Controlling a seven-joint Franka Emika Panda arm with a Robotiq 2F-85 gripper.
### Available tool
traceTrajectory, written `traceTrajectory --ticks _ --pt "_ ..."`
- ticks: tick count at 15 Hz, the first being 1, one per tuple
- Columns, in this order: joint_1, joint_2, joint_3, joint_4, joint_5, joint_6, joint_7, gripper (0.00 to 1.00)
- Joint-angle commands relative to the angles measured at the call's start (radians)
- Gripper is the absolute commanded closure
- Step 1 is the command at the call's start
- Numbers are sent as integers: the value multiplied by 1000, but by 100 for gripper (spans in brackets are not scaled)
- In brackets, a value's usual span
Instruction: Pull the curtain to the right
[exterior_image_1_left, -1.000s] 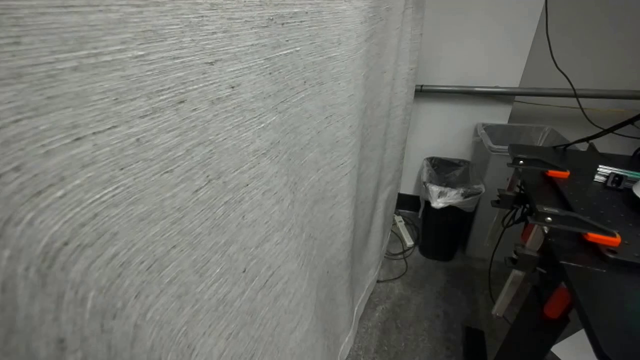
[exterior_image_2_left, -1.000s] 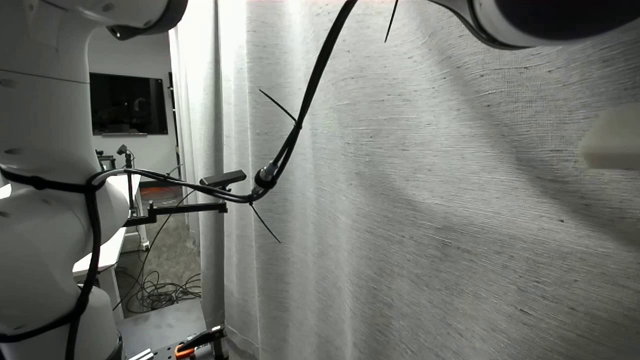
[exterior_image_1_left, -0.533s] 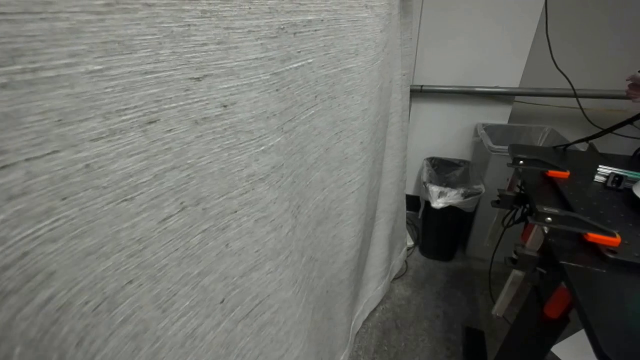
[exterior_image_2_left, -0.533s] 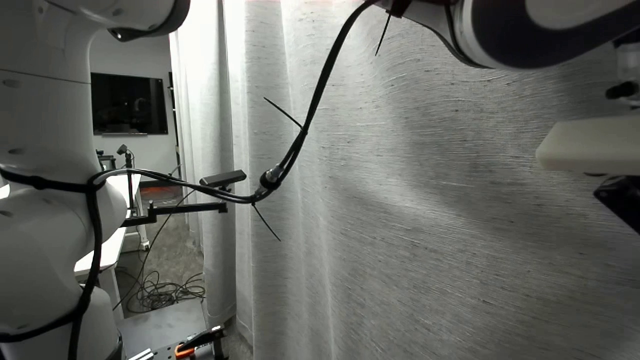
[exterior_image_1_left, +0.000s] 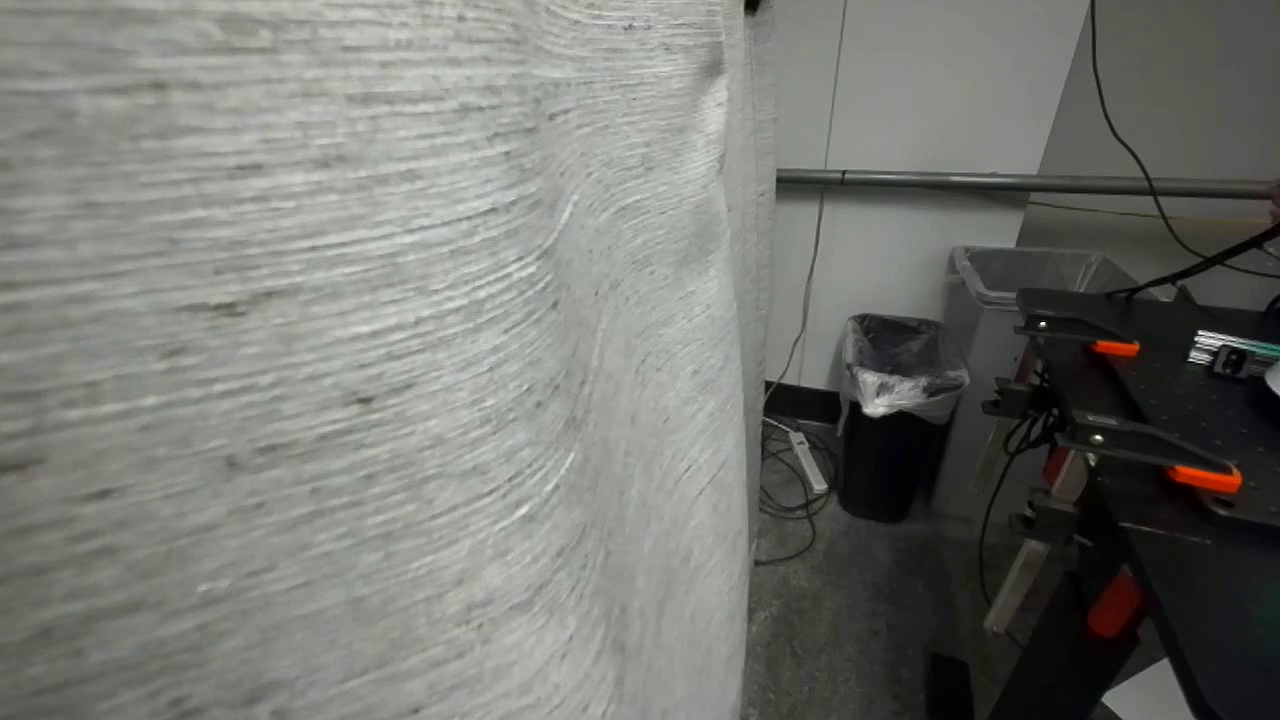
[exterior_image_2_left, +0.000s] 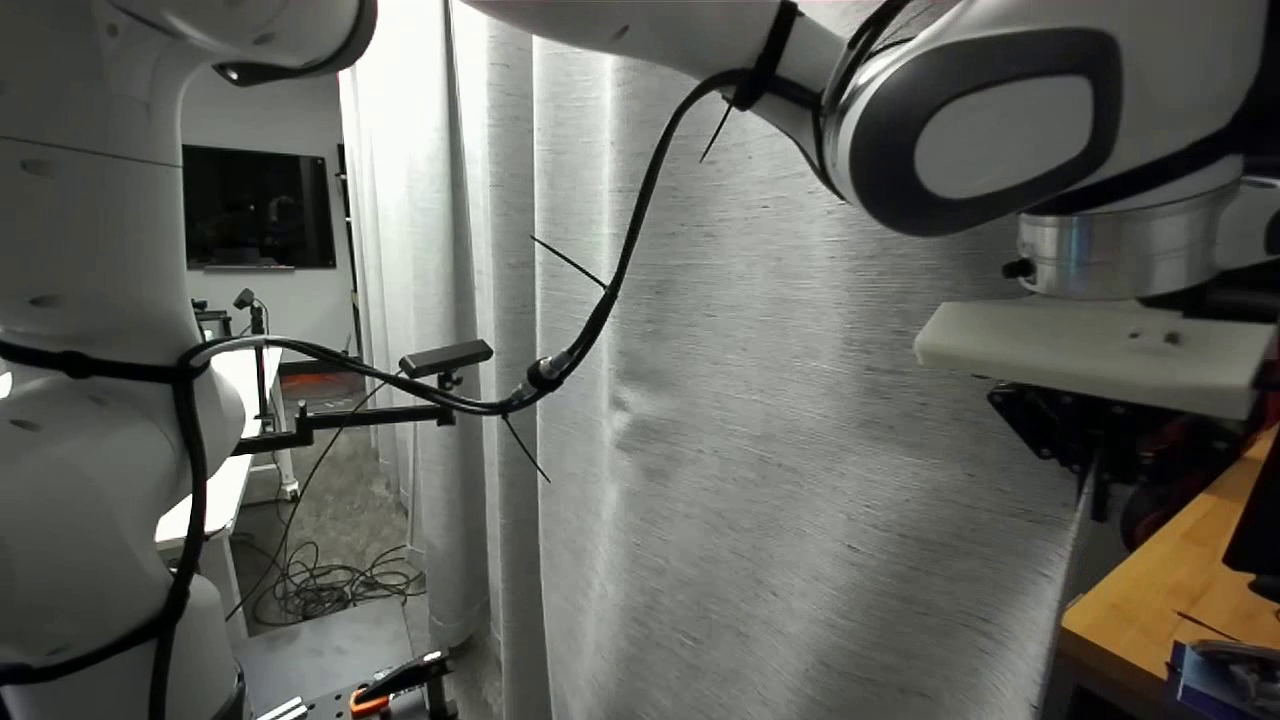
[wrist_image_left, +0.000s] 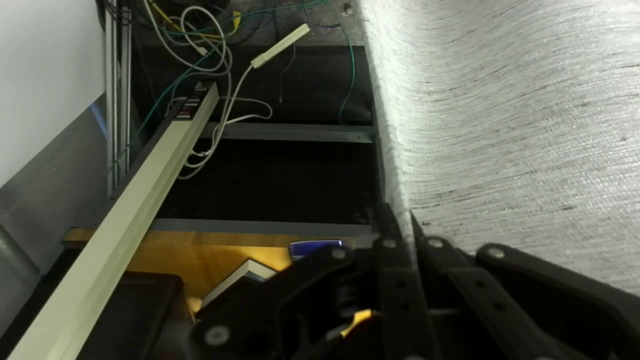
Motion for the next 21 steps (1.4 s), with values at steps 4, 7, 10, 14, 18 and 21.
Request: traceTrajectory --ticks 4,7,10,14,18,21 --pt "61 -93 33 -162 15 -29 82 99" --pt "94 -144 39 -236 -10 -38 168 99" --pt "127 -202 46 -300 -25 -59 227 99" --pt "167 -260 55 -349 -32 -92 288 99" --pt "195 -296 59 -374 -36 -117 335 82" --pt "203 -304 59 -386 -53 -125 358 58"
